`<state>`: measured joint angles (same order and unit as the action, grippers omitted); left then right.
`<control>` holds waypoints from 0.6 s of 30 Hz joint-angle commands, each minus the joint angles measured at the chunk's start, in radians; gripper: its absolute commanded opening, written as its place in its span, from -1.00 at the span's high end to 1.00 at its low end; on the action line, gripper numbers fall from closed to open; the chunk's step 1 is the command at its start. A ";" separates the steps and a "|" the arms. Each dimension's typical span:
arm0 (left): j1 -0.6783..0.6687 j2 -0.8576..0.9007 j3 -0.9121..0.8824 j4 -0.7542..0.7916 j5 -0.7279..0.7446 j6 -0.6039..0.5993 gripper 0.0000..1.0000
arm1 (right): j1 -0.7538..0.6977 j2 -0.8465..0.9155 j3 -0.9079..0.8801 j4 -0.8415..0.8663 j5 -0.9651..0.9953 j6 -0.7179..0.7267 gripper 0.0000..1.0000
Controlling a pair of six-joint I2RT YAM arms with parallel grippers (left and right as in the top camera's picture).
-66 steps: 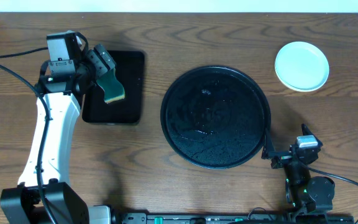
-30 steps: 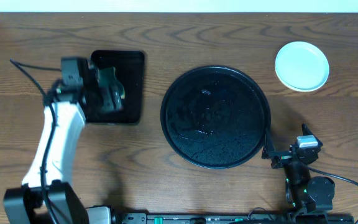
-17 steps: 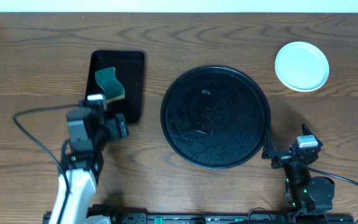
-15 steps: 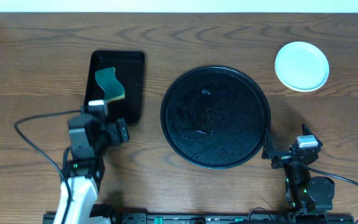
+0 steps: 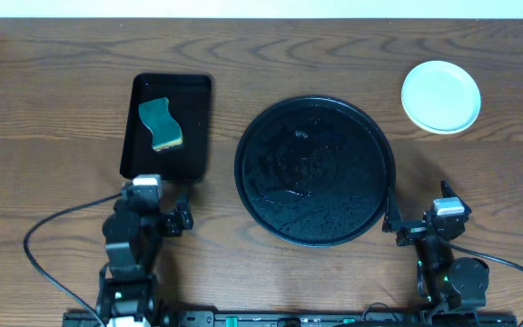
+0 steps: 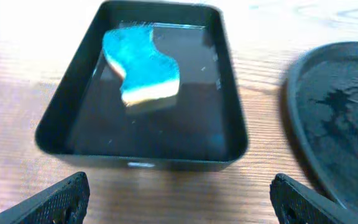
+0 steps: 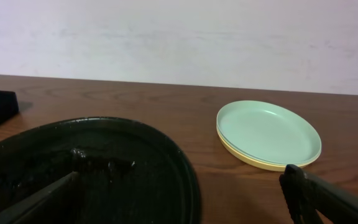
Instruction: Clean dirty plates on tray and stack at the side
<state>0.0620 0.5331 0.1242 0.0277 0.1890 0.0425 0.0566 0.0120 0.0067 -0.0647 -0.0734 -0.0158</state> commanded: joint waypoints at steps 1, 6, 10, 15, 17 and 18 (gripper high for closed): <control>-0.027 -0.082 -0.040 0.005 0.009 0.063 -0.87 | -0.004 -0.007 -0.001 -0.004 0.006 -0.015 -0.99; -0.029 -0.187 -0.078 0.005 0.009 0.062 -0.86 | -0.004 -0.007 -0.001 -0.004 0.005 -0.015 -0.99; -0.029 -0.270 -0.122 0.004 0.009 0.062 -0.86 | -0.004 -0.007 -0.001 -0.004 0.005 -0.015 -0.99; -0.028 -0.351 -0.120 -0.046 0.005 0.061 -0.87 | -0.004 -0.007 -0.001 -0.004 0.005 -0.015 -0.98; -0.028 -0.383 -0.120 -0.074 -0.007 0.048 -0.86 | -0.004 -0.007 -0.001 -0.004 0.005 -0.015 -0.98; -0.028 -0.397 -0.120 -0.086 -0.019 0.026 -0.86 | -0.004 -0.007 -0.001 -0.004 0.005 -0.015 -0.98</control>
<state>0.0372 0.1734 0.0154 -0.0093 0.1810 0.0845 0.0566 0.0120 0.0067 -0.0647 -0.0734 -0.0158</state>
